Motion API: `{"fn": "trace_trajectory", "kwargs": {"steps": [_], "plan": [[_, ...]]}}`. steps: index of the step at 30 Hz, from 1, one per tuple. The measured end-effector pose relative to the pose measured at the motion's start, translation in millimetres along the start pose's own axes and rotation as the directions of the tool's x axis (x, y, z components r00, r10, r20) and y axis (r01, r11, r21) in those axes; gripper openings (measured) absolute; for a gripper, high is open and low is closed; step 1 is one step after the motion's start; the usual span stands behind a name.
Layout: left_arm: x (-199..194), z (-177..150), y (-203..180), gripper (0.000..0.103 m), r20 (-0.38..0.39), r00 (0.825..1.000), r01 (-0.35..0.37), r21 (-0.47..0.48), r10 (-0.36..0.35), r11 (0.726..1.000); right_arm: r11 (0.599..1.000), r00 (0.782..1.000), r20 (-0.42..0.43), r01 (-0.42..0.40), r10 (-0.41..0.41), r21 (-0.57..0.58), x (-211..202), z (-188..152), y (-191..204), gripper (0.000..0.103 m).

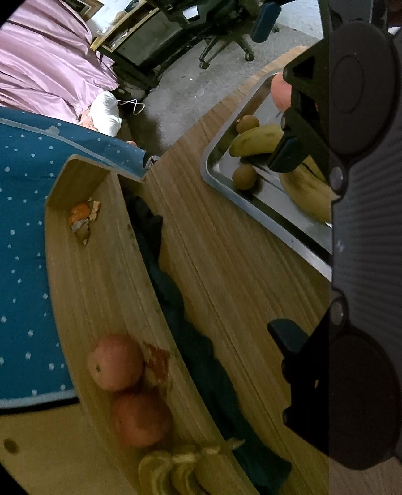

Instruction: Organize fruits

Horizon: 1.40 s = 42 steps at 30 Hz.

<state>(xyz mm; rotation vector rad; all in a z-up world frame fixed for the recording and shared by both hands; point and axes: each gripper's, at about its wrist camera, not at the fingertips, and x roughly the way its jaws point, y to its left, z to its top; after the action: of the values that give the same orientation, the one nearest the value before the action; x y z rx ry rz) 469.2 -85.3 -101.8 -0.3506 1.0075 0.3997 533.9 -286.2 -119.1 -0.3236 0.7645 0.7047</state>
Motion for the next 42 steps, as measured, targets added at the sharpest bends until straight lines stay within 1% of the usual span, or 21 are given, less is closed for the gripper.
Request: {"fn": "trace_trajectory", "kwargs": {"steps": [6,10,14,20,24,32,37,42], "plan": [[-19,-13,16,0.103,0.017,1.000,0.014,0.002,-0.014,1.000,0.998,0.999,0.016,0.048,-0.049,0.031,-26,-9,21,0.102],[-28,-23,27,0.103,0.012,1.000,0.023,-0.006,-0.023,1.000,0.996,0.996,0.026,0.083,-0.084,0.041,-45,-18,38,0.102],[-36,-34,37,0.103,0.011,0.999,0.044,-0.006,-0.044,0.999,0.992,0.993,0.028,0.112,-0.114,0.052,-62,-27,53,0.102],[-50,-50,47,0.103,0.033,0.995,0.095,0.004,-0.095,0.995,0.983,0.986,0.043,0.160,-0.164,0.089,-92,-41,74,0.102],[-59,-60,54,0.103,0.041,0.993,0.115,0.007,-0.115,0.993,0.979,0.981,0.059,0.181,-0.187,0.097,-111,-47,91,0.102],[-81,-80,70,0.103,0.033,0.993,0.113,0.048,-0.114,0.992,0.975,0.979,0.069,0.183,-0.193,0.129,-137,-52,115,0.102],[-87,-89,77,0.103,0.029,0.994,0.107,0.043,-0.109,0.993,0.973,0.979,0.066,0.183,-0.194,0.141,-147,-59,120,0.102],[-96,-100,80,0.103,0.042,0.994,0.098,0.033,-0.100,0.995,0.973,0.978,0.074,0.183,-0.195,0.141,-157,-68,123,0.102]]}}
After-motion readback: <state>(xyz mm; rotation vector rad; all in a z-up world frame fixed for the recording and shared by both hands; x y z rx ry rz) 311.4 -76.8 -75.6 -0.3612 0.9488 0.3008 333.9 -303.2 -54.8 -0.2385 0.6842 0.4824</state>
